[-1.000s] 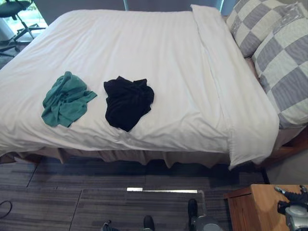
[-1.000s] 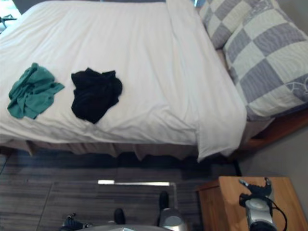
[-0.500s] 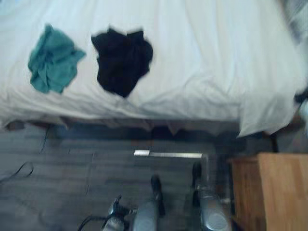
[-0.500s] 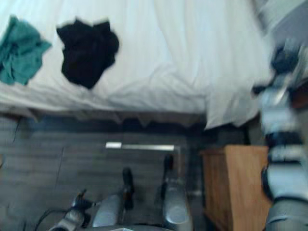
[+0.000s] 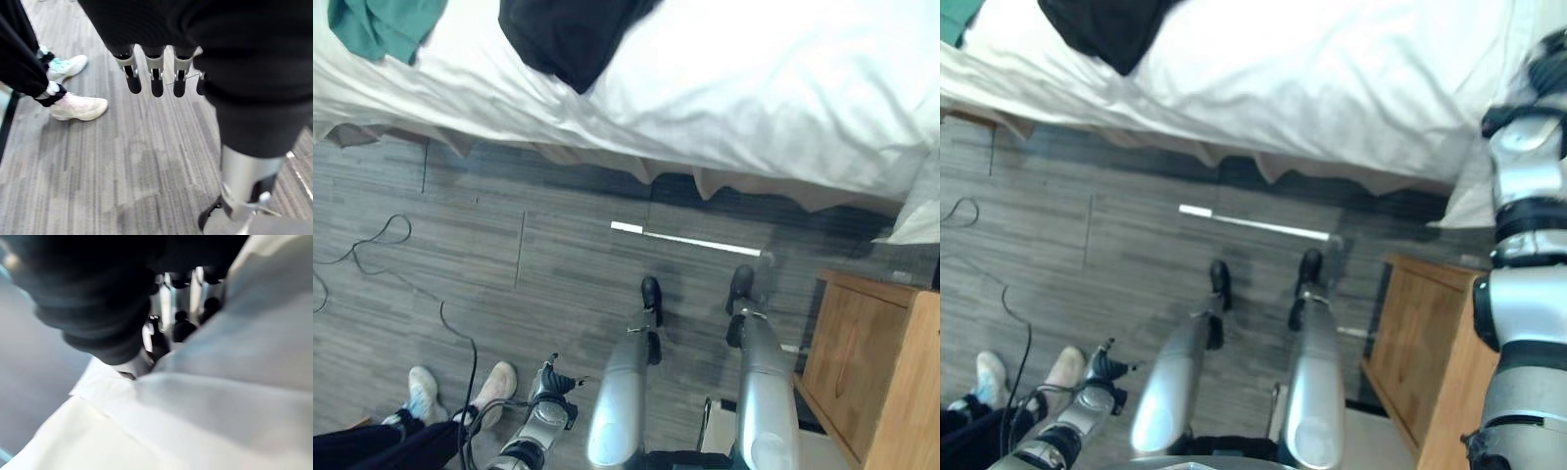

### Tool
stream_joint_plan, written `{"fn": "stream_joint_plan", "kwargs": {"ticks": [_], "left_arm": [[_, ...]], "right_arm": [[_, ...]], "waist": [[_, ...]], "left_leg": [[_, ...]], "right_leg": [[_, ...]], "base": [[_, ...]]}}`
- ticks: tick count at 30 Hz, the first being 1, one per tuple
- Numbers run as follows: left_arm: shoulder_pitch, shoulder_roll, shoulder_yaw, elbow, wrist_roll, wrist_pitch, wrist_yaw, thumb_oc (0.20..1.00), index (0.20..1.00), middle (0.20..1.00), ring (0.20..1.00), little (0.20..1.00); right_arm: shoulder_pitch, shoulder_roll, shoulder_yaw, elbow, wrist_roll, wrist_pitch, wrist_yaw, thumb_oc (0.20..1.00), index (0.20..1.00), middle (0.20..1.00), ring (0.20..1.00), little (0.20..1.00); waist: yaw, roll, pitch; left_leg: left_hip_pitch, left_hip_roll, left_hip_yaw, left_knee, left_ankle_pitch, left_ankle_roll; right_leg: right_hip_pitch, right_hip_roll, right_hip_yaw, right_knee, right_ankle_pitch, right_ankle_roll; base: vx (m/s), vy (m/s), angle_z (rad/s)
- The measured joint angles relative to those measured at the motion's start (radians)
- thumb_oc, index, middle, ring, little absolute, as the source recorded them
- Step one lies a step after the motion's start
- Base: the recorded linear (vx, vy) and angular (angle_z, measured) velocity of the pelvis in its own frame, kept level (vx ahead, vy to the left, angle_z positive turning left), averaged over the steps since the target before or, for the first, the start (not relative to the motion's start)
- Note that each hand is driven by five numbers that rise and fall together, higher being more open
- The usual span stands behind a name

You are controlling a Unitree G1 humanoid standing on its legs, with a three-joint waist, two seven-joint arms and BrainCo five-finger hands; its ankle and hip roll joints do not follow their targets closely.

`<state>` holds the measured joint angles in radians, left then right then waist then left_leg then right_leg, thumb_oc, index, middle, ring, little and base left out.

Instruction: Tidy up the quilt and then pick up the clothes from the bed and put them into the laundry hamper.

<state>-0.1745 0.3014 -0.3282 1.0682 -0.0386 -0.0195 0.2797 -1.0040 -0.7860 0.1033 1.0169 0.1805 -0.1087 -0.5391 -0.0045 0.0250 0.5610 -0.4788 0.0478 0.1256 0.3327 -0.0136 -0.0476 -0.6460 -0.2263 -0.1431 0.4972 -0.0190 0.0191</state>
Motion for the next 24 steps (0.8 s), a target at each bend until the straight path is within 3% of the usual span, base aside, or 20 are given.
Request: {"fn": "stream_joint_plan", "kwargs": {"ticks": [2, 3, 4, 8, 9, 12, 13, 15, 16, 18, 20, 21, 22, 23, 24], "left_arm": [[-0.016, -0.005, -0.008, -0.003, 0.001, 0.002, 0.002, 1.0, 1.0, 1.0, 1.0, 1.0], [-0.02, -0.004, 0.032, 0.007, 0.001, 0.015, -0.001, 1.0, 1.0, 1.0, 1.0, 1.0], [-0.029, -0.003, 0.04, 0.007, 0.002, 0.017, 0.001, 1.0, 1.0, 1.0, 1.0, 1.0], [0.001, -0.03, 0.07, 0.025, 0.016, 0.031, -0.002, 1.0, 1.0, 1.0, 1.0, 1.0], [0.016, -0.037, 0.078, 0.034, 0.022, 0.033, -0.005, 1.0, 1.0, 1.0, 1.0, 1.0], [0.039, -0.05, 0.115, 0.06, 0.022, 0.052, -0.017, 1.0, 1.0, 1.0, 1.0, 1.0], [0.072, -0.059, 0.145, 0.08, 0.026, 0.053, -0.023, 1.0, 1.0, 1.0, 1.0, 1.0], [0.098, -0.06, 0.141, 0.098, 0.054, 0.056, -0.03, 1.0, 1.0, 1.0, 1.0, 1.0], [0.128, -0.062, 0.15, 0.131, 0.062, 0.06, -0.041, 1.0, 1.0, 1.0, 1.0, 1.0], [0.154, -0.064, 0.149, 0.151, 0.063, 0.065, -0.041, 1.0, 1.0, 1.0, 1.0, 1.0], [0.146, -0.064, 0.147, 0.15, 0.063, 0.065, -0.042, 1.0, 1.0, 1.0, 1.0, 1.0], [0.109, -0.064, 0.15, 0.171, 0.063, 0.064, -0.039, 1.0, 1.0, 1.0, 1.0, 1.0], [0.093, -0.064, 0.15, 0.179, 0.063, 0.066, -0.039, 1.0, 1.0, 1.0, 1.0, 1.0], [0.102, -0.062, 0.15, 0.186, 0.066, 0.064, -0.039, 1.0, 1.0, 1.0, 1.0, 1.0], [0.101, -0.064, 0.147, 0.188, 0.074, 0.066, -0.038, 1.0, 1.0, 1.0, 1.0, 1.0]], "right_arm": [[0.102, 0.063, -0.042, -0.043, 0.049, -0.008, 0.034, 0.2, 0.2, 0.2, 0.2, 0.2], [0.242, 0.151, -0.142, -0.096, 0.07, -0.003, 0.065, 0.2, 0.2, 0.2, 0.2, 0.2], [0.364, 0.193, -0.124, -0.082, 0.074, 0.027, 0.095, 0.2, 0.2, 0.2, 0.2, 0.2], [0.67, 0.372, -0.071, 0.042, 0.058, 0.121, 0.168, 0.2, 0.2, 0.2, 0.2, 0.2], [0.759, 0.414, -0.057, 0.058, 0.053, 0.141, 0.183, 1.0, 1.0, 1.0, 1.0, 1.0], [0.883, 0.458, -0.056, 0.063, 0.023, 0.162, 0.203, 1.0, 1.0, 1.0, 1.0, 1.0], [0.95, 0.473, -0.057, 0.066, 0.012, 0.166, 0.218, 1.0, 1.0, 1.0, 1.0, 1.0], [0.97, 0.488, -0.046, 0.087, -0.015, 0.165, 0.226, 1.0, 1.0, 1.0, 1.0, 1.0], [0.973, 0.5, -0.042, 0.108, -0.033, 0.168, 0.237, 1.0, 1.0, 1.0, 1.0, 1.0], [0.978, 0.498, -0.011, 0.106, -0.077, 0.168, 0.248, 1.0, 1.0, 1.0, 1.0, 1.0], [0.953, 0.489, -0.011, 0.101, -0.103, 0.167, 0.251, 1.0, 1.0, 1.0, 1.0, 1.0], [0.909, 0.489, -0.019, 0.121, -0.104, 0.163, 0.251, 1.0, 1.0, 1.0, 1.0, 1.0], [0.895, 0.489, -0.017, 0.133, -0.105, 0.165, 0.254, 1.0, 1.0, 1.0, 1.0, 1.0], [0.877, 0.493, 0.004, 0.138, -0.122, 0.175, 0.256, 1.0, 1.0, 1.0, 1.0, 1.0], [0.872, 0.49, 0.017, 0.137, -0.146, 0.176, 0.26, 1.0, 1.0, 1.0, 1.0, 1.0]], "waist": [[-0.013, -0.026, -0.006], [-0.022, -0.047, -0.014], [-0.024, -0.056, -0.019], [-0.049, -0.051, -0.032], [-0.07, -0.045, -0.052], [-0.083, -0.037, -0.098], [-0.091, -0.031, -0.165], [-0.097, -0.028, -0.214], [-0.094, -0.025, -0.267], [-0.089, -0.014, -0.32], [-0.079, -0.004, -0.318], [-0.08, -0.018, -0.301], [-0.074, -0.034, -0.288], [-0.067, -0.04, -0.286], [-0.07, -0.045, -0.281]], "left_leg": [[0.029, 0.005, 0.003, 0.032, -0.024, -0.001], [0.066, 0.007, -0.004, 0.039, -0.034, 0.004], [0.099, 0.008, -0.008, 0.028, -0.041, 0.003], [0.284, 0.008, -0.02, -0.108, -0.019, -0.009], [0.311, 0.009, -0.02, -0.144, -0.01, -0.008], [0.365, 0.017, -0.016, -0.224, 0.009, -0.013], [0.408, 0.031, -0.014, -0.281, 0.033, -0.014], [0.454, 0.049, -0.009, -0.319, 0.046, -0.017], [0.493, 0.057, -0.008, -0.355, 0.055, -0.016], [0.474, 0.057, -0.005, -0.33, 0.045, -0.023], [0.44, 0.049, -0.007, -0.303, 0.045, -0.022], [0.346, 0.023, -0.021, -0.181, 0.051, -0.063], [0.319, 0.011, -0.023, -0.134, 0.052, -0.086], [0.313, 0.052, -0.015, -0.122, 0.016, -0.105], [0.326, 0.113, -0.014, -0.16, 0.02, -0.118]], "right_leg": [[0.036, 0.0, 0.005, 0.013, -0.017, 0.009], [0.081, -0.008, -0.011, 0.021, -0.038, 0.013], [0.119, -0.006, -0.014, 0.014, -0.045, 0.019], [0.296, 0.01, -0.04, -0.09, -0.032, 0.041], [0.325, 0.018, -0.044, -0.128, -0.024, 0.05], [0.38, 0.041, -0.053, -0.226, 0.026, 0.058], [0.434, 0.068, -0.067, -0.306, 0.054, 0.052], [0.481, 0.087, -0.076, -0.347, 0.056, 0.05], [0.517, 0.103, -0.078, -0.382, 0.059, 0.048], [0.504, 0.102, -0.076, -0.369, 0.049, 0.036], [0.474, 0.09, -0.076, -0.345, 0.048, 0.033], [0.449, 0.035, -0.09, -0.329, 0.047, 0.016], [0.453, 0.004, -0.093, -0.332, 0.059, 0.013], [0.489, -0.008, -0.095, -0.389, 0.102, 0.028], [0.502, -0.005, -0.089, -0.411, 0.102, 0.036]], "base": [[0.07, 0.028, 0.03], [0.15, 0.034, 0.15], [0.1, 0.014, 0.17], [0.16, -0.011, 0.01], [0.21, -0.018, -0.09], [0.19, -0.03, -0.17], [0.17, -0.037, -0.09], [0.14, -0.025, -0.01], [0.04, 0.01, -0.03], [-0.01, 0.037, 0.0], [0.01, 0.228, 0.16], [0.08, 0.33, 0.35], [0.14, 0.382, 0.41], [0.15, 0.372, 0.07], [0.14, 0.425, -0.05]]}}
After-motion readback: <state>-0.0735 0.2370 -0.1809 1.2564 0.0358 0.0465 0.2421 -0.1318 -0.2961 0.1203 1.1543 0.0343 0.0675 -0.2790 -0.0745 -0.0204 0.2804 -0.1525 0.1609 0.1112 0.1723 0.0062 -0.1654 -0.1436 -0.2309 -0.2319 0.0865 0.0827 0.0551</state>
